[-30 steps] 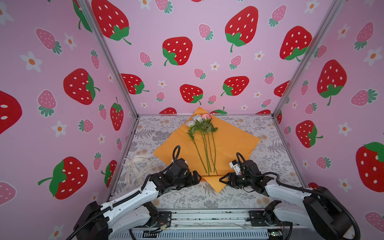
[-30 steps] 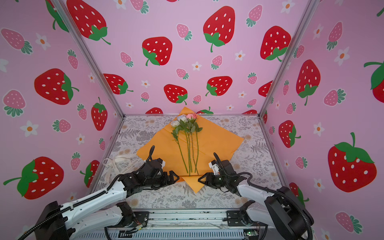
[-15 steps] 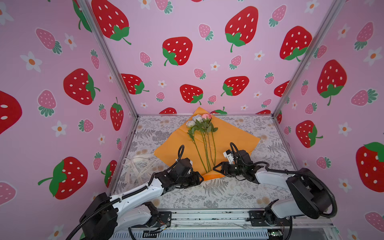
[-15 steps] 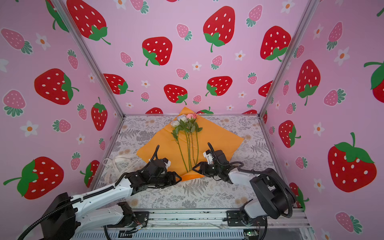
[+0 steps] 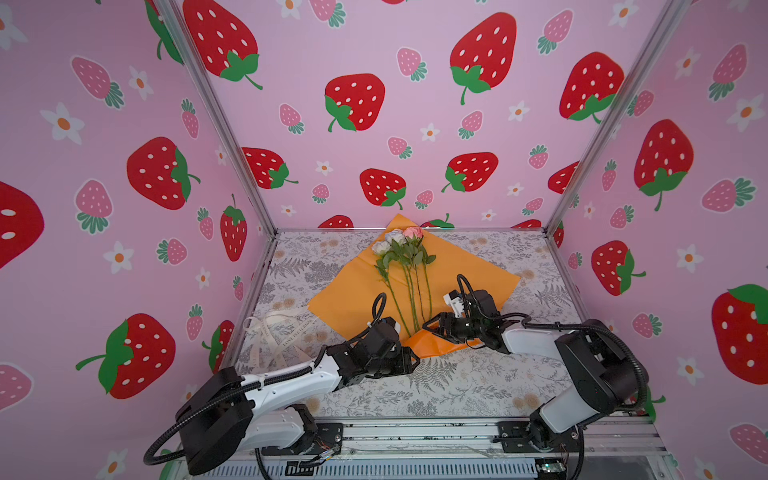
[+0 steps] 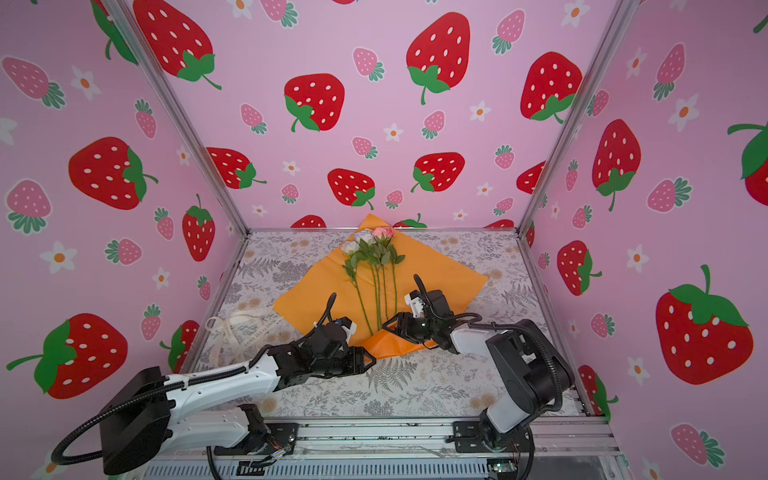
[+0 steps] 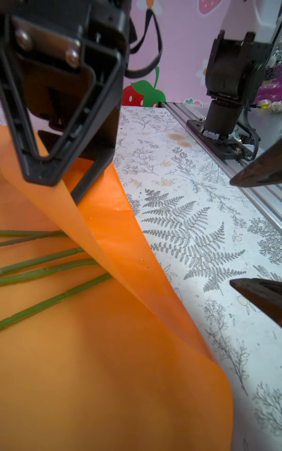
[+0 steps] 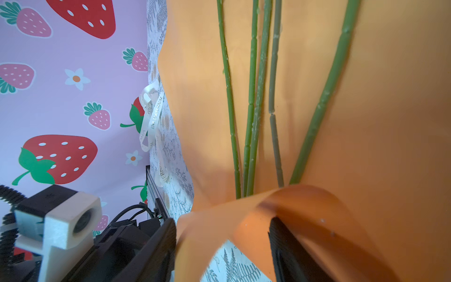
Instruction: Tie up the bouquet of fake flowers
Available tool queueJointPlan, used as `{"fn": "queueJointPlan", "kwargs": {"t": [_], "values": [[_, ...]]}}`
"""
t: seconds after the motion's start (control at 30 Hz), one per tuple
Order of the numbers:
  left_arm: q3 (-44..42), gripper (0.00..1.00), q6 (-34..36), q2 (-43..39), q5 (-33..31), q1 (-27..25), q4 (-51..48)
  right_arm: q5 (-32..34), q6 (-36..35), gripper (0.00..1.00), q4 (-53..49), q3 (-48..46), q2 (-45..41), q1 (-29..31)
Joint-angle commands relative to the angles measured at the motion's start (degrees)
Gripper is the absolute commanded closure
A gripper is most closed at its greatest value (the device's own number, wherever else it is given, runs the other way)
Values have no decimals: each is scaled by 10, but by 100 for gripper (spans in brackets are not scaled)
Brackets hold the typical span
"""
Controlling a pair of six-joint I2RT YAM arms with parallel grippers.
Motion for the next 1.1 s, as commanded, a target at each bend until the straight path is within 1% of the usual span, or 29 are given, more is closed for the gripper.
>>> {"fn": "queueJointPlan", "kwargs": {"t": [0.0, 0.1, 0.17, 0.23, 0.33, 0.4, 0.47, 0.67, 0.73, 0.8, 0.87, 0.9, 0.97, 1.07], "values": [[42, 39, 13, 29, -53, -1, 16, -5, -1, 36, 11, 13, 18, -9], [56, 40, 12, 62, -71, 2, 33, 1, -3, 36, 10, 12, 22, -11], [64, 42, 5, 82, -80, 5, 34, 1, -5, 36, 9, 11, 25, -12], [60, 45, -21, 97, -101, 5, 39, 3, -5, 36, 7, 7, 22, -13], [42, 51, -56, 120, -106, 10, 70, 12, -12, 36, 0, 4, 5, -14], [38, 54, -69, 130, -111, 11, 72, 16, -19, 36, -10, 5, -13, -15], [33, 54, -77, 134, -118, 12, 72, 25, -31, 35, -32, 8, -34, -17], [19, 54, -89, 135, -118, 21, 72, 95, -69, 33, -121, 3, -124, -19], [17, 54, -89, 136, -115, 23, 73, 102, -76, 33, -144, -7, -152, -19], [16, 54, -88, 137, -113, 24, 75, 89, -80, 39, -158, -25, -175, -17], [19, 54, -84, 142, -111, 24, 74, 85, -93, 53, -184, -37, -187, -9], [22, 54, -82, 145, -109, 25, 73, 91, -108, 61, -209, -38, -189, -3], [29, 54, -79, 149, -105, 25, 69, 110, -134, 71, -245, -41, -188, 9], [32, 54, -79, 150, -104, 25, 66, 134, -150, 82, -271, -45, -177, 15]]}}
